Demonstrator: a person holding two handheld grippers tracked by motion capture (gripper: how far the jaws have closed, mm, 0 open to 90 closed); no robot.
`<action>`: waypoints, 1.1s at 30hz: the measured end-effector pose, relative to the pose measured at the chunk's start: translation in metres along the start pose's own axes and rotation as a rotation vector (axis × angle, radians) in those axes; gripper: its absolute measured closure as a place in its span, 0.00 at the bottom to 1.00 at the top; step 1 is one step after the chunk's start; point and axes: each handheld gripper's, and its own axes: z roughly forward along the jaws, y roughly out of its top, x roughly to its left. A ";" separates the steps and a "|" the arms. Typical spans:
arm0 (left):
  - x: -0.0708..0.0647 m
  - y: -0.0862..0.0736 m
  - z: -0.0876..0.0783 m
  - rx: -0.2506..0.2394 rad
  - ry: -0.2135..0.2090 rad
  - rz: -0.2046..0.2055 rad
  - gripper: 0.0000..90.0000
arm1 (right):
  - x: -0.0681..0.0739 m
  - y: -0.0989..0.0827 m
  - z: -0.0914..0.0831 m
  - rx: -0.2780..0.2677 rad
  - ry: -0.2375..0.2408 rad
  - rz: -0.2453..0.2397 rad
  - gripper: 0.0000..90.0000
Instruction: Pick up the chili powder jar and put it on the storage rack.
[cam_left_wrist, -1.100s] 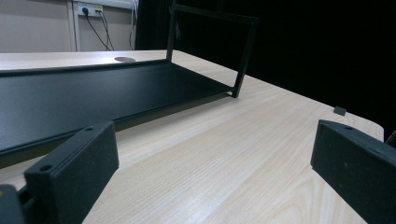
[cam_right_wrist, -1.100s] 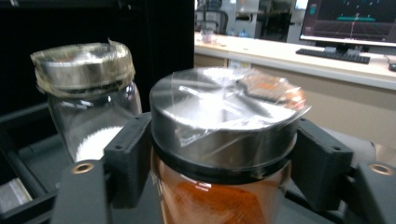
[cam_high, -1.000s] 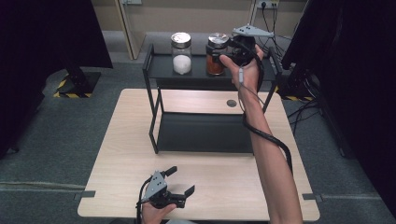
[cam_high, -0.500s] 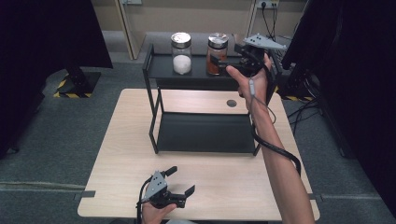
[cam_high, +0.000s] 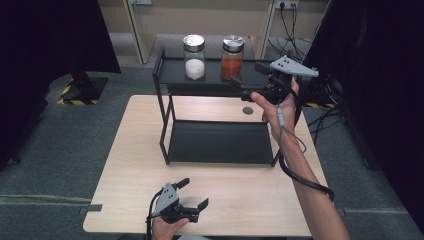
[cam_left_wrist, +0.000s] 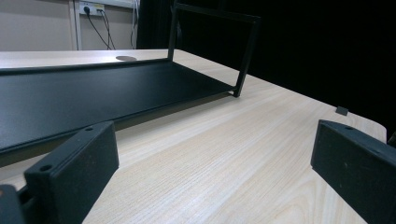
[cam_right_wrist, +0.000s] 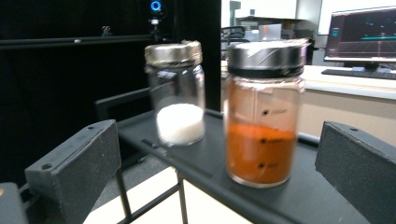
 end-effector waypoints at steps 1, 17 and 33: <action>0.000 0.000 0.000 0.002 0.001 0.002 0.00 | 0.001 -0.002 -0.003 -0.006 0.009 -0.002 0.00; 0.000 0.000 0.000 0.000 0.006 -0.003 0.00 | 0.014 -0.045 -0.042 -0.012 0.056 -0.036 0.00; 0.000 0.000 0.000 -0.001 0.010 -0.008 0.00 | 0.019 -0.099 -0.065 0.019 0.083 -0.047 0.00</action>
